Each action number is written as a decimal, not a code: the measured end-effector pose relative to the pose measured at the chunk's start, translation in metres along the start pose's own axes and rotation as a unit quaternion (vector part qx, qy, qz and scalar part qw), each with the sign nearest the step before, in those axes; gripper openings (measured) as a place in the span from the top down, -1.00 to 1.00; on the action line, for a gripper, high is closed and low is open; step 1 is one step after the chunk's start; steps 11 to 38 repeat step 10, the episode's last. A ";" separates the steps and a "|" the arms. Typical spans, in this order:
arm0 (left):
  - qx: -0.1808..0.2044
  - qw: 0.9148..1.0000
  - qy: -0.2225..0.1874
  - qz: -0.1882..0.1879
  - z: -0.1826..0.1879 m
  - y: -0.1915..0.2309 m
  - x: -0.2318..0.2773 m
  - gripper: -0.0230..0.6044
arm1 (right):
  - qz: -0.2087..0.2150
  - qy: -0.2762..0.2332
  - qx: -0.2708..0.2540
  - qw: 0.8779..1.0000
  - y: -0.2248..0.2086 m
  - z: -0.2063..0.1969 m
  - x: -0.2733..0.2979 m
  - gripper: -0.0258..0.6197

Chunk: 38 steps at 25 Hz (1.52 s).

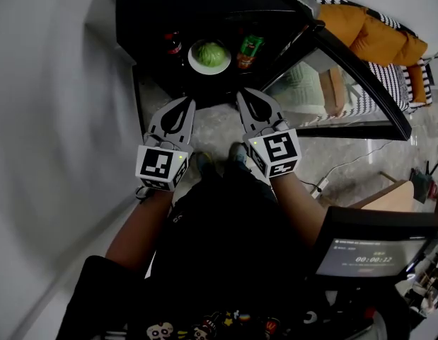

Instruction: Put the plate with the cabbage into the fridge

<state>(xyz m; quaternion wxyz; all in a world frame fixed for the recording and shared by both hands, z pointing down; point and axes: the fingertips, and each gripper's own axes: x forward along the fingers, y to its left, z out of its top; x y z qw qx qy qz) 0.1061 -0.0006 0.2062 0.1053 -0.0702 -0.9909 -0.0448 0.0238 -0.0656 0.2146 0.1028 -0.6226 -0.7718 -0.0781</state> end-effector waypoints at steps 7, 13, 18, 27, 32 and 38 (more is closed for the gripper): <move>-0.009 1.000 0.000 -0.013 -0.005 -0.011 -0.003 0.92 | 0.005 -0.005 -0.005 1.000 0.015 0.002 0.002 0.91; -0.007 1.000 -0.005 -0.017 -0.002 -0.012 -0.006 0.92 | 0.002 -0.007 -0.007 1.000 0.019 0.005 0.001 0.91; -0.007 1.000 -0.005 -0.017 -0.002 -0.012 -0.006 0.92 | 0.002 -0.007 -0.007 1.000 0.019 0.005 0.001 0.91; -0.007 1.000 -0.005 -0.017 -0.002 -0.012 -0.006 0.92 | 0.002 -0.007 -0.007 1.000 0.019 0.005 0.001 0.91; -0.007 1.000 -0.005 -0.017 -0.002 -0.012 -0.006 0.92 | 0.002 -0.007 -0.007 1.000 0.019 0.005 0.001 0.91; -0.007 1.000 -0.005 -0.017 -0.002 -0.012 -0.006 0.92 | 0.002 -0.007 -0.007 1.000 0.019 0.005 0.001 0.91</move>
